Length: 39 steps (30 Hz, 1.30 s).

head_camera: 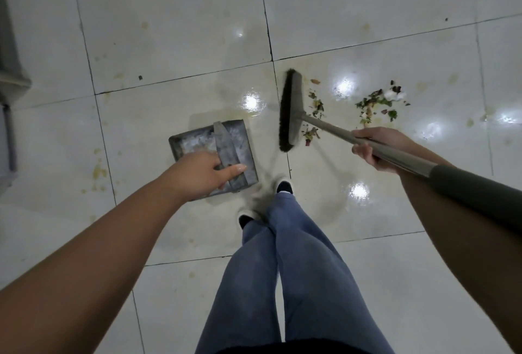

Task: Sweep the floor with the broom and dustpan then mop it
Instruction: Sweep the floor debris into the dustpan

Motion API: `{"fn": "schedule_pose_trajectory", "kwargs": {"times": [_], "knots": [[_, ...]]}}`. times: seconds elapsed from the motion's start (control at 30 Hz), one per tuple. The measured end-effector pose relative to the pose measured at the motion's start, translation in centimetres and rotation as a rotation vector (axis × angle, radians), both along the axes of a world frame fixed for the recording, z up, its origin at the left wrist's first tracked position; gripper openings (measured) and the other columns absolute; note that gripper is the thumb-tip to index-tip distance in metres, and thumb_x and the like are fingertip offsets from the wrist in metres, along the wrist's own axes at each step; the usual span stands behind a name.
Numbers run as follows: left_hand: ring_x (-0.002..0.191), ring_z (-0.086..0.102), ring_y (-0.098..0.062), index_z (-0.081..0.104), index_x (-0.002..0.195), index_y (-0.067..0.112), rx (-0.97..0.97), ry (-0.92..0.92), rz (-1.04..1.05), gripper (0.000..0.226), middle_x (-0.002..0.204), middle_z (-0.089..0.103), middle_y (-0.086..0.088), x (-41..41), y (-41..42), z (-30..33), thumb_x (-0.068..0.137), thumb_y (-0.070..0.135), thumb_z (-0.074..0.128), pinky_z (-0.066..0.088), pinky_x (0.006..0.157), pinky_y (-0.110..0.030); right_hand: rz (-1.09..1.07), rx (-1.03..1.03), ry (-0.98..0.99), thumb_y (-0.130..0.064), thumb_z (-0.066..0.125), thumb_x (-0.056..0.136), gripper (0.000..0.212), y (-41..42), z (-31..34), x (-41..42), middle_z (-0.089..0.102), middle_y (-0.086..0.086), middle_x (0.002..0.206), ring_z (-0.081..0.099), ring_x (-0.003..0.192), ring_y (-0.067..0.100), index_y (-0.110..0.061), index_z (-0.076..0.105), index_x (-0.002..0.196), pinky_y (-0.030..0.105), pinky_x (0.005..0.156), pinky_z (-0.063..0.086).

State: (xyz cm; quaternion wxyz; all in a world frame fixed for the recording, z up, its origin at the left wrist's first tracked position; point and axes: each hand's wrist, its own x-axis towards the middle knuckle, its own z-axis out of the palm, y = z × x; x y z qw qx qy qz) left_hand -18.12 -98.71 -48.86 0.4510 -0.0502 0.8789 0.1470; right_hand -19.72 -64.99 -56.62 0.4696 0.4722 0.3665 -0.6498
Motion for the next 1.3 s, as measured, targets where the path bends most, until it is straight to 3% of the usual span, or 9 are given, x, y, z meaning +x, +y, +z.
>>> {"fn": "schedule_pose_trajectory", "kwargs": {"times": [0.13,0.3,0.47,0.6,0.7,0.87,1.0,1.1,1.3], "knots": [[0.031,0.047,-0.003,0.055,0.057,0.018,0.021,-0.029,0.004,0.055,0.045,0.055,0.004,-1.0,1.4,-0.5,0.074,0.069,0.050,0.037,0.046,-0.023,-0.056,0.036,0.001,-0.021,0.039,0.099,0.015,5.2,0.5,1.2,0.051,0.001,0.044,0.054,0.031,0.006,-0.008,0.046,0.102,0.014,0.030,0.045],[0.028,0.045,-0.003,0.054,0.054,0.019,0.029,-0.042,0.018,0.053,0.030,0.048,0.008,-1.6,2.9,-1.2,0.075,0.067,0.053,0.035,0.042,-0.020,-0.134,0.066,0.012,-0.019,0.048,0.091,0.013,7.8,2.5,3.2,0.052,0.002,0.046,0.055,0.032,0.008,-0.007,0.046,0.097,0.015,0.031,0.047],[0.033,0.047,-0.007,0.056,0.053,0.017,0.041,-0.049,-0.016,0.055,0.041,0.052,0.005,-1.9,4.0,-2.1,0.079,0.065,0.051,0.034,0.043,-0.021,-0.044,0.059,0.062,-0.013,0.040,0.099,0.007,5.1,4.0,5.5,0.054,0.006,0.046,0.049,0.027,0.010,-0.007,0.043,0.098,0.015,0.028,0.043],[0.030,0.045,-0.004,0.056,0.054,0.015,0.040,-0.077,-0.029,0.055,0.032,0.050,0.007,-2.0,4.1,-2.2,0.081,0.062,0.051,0.035,0.043,-0.020,-0.015,0.010,0.022,-0.013,0.036,0.101,0.008,0.8,3.7,5.5,0.050,0.007,0.044,0.046,0.024,0.009,-0.006,0.041,0.100,0.014,0.026,0.041],[0.027,0.043,-0.002,0.056,0.057,0.012,0.045,-0.084,-0.022,0.054,0.031,0.050,0.006,-2.1,3.9,-2.1,0.082,0.059,0.052,0.034,0.040,-0.019,0.071,0.129,0.037,-0.009,0.041,0.099,0.008,-0.1,2.6,5.4,0.046,0.006,0.046,0.044,0.025,0.007,-0.002,0.042,0.103,0.013,0.027,0.040],[0.036,0.046,-0.015,0.057,0.059,0.011,0.064,-0.096,-0.024,0.054,0.039,0.051,0.004,-2.9,3.9,-1.4,0.081,0.059,0.055,0.038,0.044,-0.021,-0.018,0.207,-0.004,-0.011,0.040,0.099,0.015,4.2,3.0,5.8,0.049,0.004,0.041,0.046,0.025,0.008,0.001,0.040,0.110,0.014,0.027,0.041],[0.040,0.046,-0.017,0.055,0.057,0.012,0.050,-0.082,-0.038,0.052,0.034,0.049,0.005,-3.8,4.5,-0.8,0.082,0.058,0.055,0.037,0.045,-0.022,0.004,0.417,0.042,-0.004,0.044,0.096,0.016,6.3,4.1,6.0,0.044,0.012,0.061,0.045,0.023,0.009,0.004,0.044,0.110,0.013,0.028,0.039],[0.041,0.046,-0.018,0.055,0.053,0.010,0.064,-0.061,-0.015,0.054,0.031,0.048,0.005,-4.9,5.3,-0.4,0.081,0.057,0.057,0.038,0.046,-0.023,-0.005,0.494,0.068,-0.004,0.048,0.094,0.015,7.0,5.5,7.6,0.042,0.011,0.061,0.043,0.024,0.008,0.001,0.049,0.108,0.013,0.029,0.037],[0.038,0.045,-0.016,0.056,0.056,0.009,0.088,-0.022,-0.029,0.053,0.030,0.046,0.005,-6.4,8.0,1.1,0.082,0.055,0.058,0.035,0.046,-0.024,-0.120,0.432,0.071,-0.006,0.049,0.095,0.016,5.4,8.8,13.8,0.047,0.014,0.055,0.041,0.025,0.010,-0.015,0.057,0.105,0.012,0.028,0.035]]}}
